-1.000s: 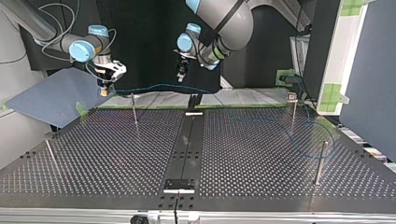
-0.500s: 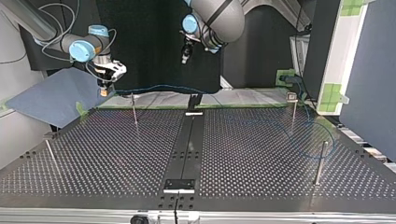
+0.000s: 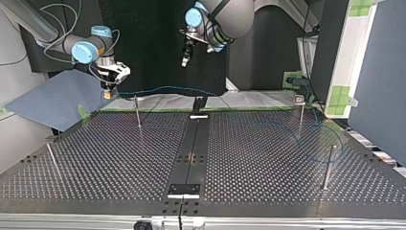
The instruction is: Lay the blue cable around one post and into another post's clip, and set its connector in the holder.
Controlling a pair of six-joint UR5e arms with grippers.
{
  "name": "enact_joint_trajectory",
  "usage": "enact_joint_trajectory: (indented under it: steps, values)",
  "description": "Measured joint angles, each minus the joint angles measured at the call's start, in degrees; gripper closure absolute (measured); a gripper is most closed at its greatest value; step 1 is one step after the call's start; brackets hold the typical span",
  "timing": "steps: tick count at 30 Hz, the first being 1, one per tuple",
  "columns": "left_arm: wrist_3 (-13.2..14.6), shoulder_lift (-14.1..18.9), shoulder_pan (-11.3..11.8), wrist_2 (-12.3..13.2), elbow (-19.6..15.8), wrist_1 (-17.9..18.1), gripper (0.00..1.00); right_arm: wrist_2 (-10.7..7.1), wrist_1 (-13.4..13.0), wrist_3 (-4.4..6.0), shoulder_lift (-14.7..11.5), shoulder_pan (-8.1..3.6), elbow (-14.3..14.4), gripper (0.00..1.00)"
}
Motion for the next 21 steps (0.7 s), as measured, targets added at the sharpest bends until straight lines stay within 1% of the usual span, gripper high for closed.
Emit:
enact_joint_trajectory:
  steps: [4,7,11,14,21]
  values:
    - [0.1,1.8,-0.1,0.0,0.1,1.8,0.0,0.0,0.0,-0.07,0.0,0.25,0.0,1.0]
    - [0.1,3.2,-0.1,0.1,0.9,2.6,0.0,0.01,0.0,-0.09,0.0,0.49,0.0,1.0]
    - [0.1,4.6,-0.1,0.1,2.9,2.0,0.0,0.0,0.0,-0.09,0.0,0.64,0.0,1.0]
    - [0.0,4.8,0.1,0.1,3.8,1.5,0.0,0.01,0.0,-0.09,0.0,0.66,0.0,1.0]
    - [-0.5,4.6,0.5,0.4,4.2,0.4,0.0,0.03,0.0,-0.09,0.0,0.72,0.0,1.0]
